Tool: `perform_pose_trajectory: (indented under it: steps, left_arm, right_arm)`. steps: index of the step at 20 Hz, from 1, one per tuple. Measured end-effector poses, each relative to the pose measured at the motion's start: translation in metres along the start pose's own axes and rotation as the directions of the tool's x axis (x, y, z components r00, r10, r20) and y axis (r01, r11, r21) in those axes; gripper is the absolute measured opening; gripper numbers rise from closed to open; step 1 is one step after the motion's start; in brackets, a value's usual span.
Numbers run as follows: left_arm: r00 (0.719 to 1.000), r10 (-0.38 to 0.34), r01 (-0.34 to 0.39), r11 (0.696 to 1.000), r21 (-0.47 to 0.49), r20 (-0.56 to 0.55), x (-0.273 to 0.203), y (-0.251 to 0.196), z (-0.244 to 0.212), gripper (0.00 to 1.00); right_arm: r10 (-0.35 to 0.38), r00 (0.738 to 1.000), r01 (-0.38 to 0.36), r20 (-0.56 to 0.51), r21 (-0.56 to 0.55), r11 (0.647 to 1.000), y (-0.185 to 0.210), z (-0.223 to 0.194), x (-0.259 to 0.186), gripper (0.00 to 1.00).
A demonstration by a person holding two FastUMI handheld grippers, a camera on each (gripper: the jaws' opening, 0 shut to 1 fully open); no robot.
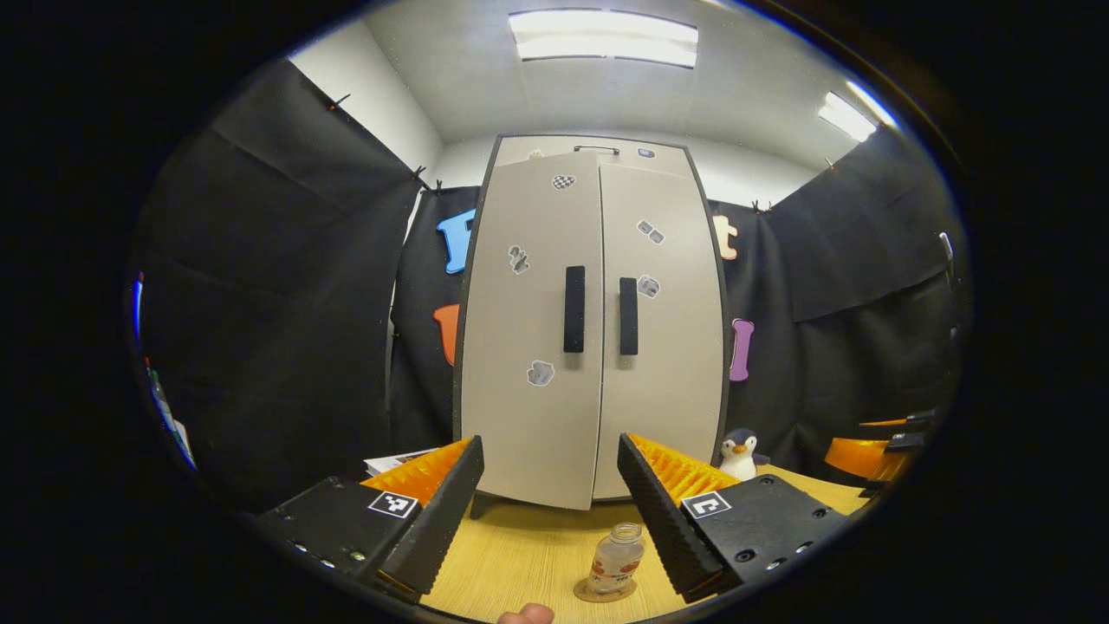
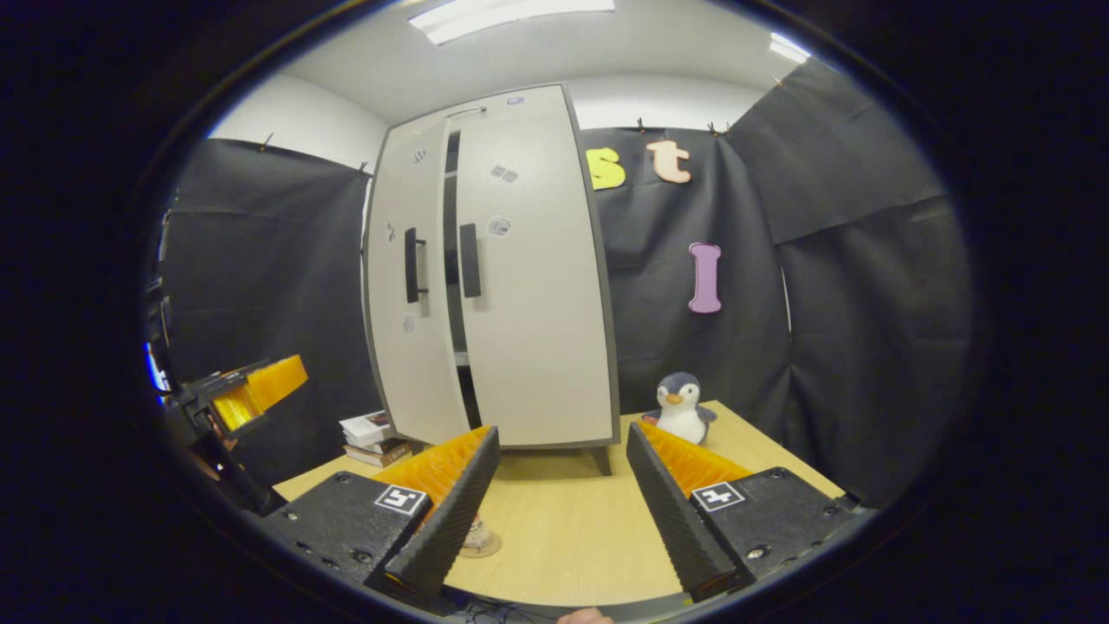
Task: Grasp the bottle in the cabinet with the left hand and place it on the coaster, then close the right door with the right hand and the left door with the left hand.
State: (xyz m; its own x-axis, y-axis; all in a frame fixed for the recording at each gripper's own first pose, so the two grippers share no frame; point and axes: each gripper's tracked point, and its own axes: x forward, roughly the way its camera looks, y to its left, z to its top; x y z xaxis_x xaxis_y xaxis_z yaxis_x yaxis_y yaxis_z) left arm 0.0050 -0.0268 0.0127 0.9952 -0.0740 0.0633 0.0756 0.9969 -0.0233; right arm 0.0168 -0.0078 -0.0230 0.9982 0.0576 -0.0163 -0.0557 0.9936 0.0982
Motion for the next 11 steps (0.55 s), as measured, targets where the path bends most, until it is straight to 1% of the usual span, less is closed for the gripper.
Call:
perform_pose_trajectory:
  steps: [1, 2, 3, 4, 5, 6, 7, 8, 9, 10, 11]
  left_arm:
    - [1.0, 0.001, -0.001, 1.0, 0.0, -0.003, -0.0004, 0.0009, -0.0013, 0.99]
    - [1.0, 0.001, -0.001, 1.0, -0.003, -0.009, -0.0016, 0.0015, -0.0027, 0.95]
    - [1.0, 0.001, -0.001, 1.0, -0.005, -0.013, -0.0026, 0.0008, -0.0034, 0.95]
    - [1.0, 0.002, -0.002, 1.0, -0.006, -0.016, -0.0026, 0.0011, -0.0048, 0.95]
    - [1.0, 0.002, -0.002, 1.0, -0.005, -0.015, -0.0026, 0.0013, -0.0046, 0.95]
    - [1.0, 0.0, 0.0, 1.0, -0.003, -0.016, -0.0024, 0.0014, -0.0047, 0.99]
    - [1.0, 0.001, -0.001, 1.0, 0.0, -0.016, -0.0025, 0.0022, -0.0062, 0.94]
    - [1.0, -0.001, 0.001, 1.0, 0.002, -0.013, -0.0022, 0.0019, -0.0057, 0.95]
    - [1.0, -0.003, 0.003, 1.0, 0.002, -0.011, -0.0022, 0.0007, -0.0057, 0.94]
    - [1.0, -0.006, 0.006, 1.0, 0.001, -0.011, -0.0015, 0.0, -0.0063, 0.95]
    - [1.0, -0.007, 0.007, 1.0, 0.0, -0.011, -0.0015, -0.0004, -0.0069, 0.99]
  right_arm:
    - [0.001, 1.0, -0.001, 0.0, 0.005, 1.0, 0.0007, -0.0004, 0.0001, 0.93]
    - [0.002, 1.0, -0.002, -0.002, 0.003, 1.0, 0.0013, -0.0003, 0.0008, 0.93]
    - [0.0, 1.0, 0.0, -0.003, 0.0, 1.0, 0.0011, -0.0008, 0.0004, 0.96]
    - [0.001, 1.0, -0.001, -0.003, -0.003, 1.0, 0.0014, -0.0007, 0.0, 0.96]
    - [0.003, 1.0, -0.003, -0.002, -0.004, 1.0, 0.002, -0.0008, 0.0003, 0.93]
    - [0.004, 1.0, -0.004, -0.001, -0.005, 1.0, 0.0027, -0.0004, 0.0005, 0.96]
    - [0.005, 1.0, -0.005, -0.003, -0.005, 1.0, 0.0027, -0.0013, 0.0003, 0.93]
    - [0.004, 1.0, -0.004, -0.003, -0.005, 1.0, 0.0022, -0.0011, 0.0006, 0.96]
    - [0.004, 1.0, -0.004, 0.0, -0.004, 1.0, 0.0022, -0.0004, 0.0006, 0.93]
    - [0.003, 1.0, -0.003, 0.0, -0.003, 1.0, 0.002, -0.0003, 0.0008, 0.94]
    - [0.002, 1.0, -0.002, 0.004, -0.001, 1.0, 0.0019, 0.0002, 0.0008, 0.93]
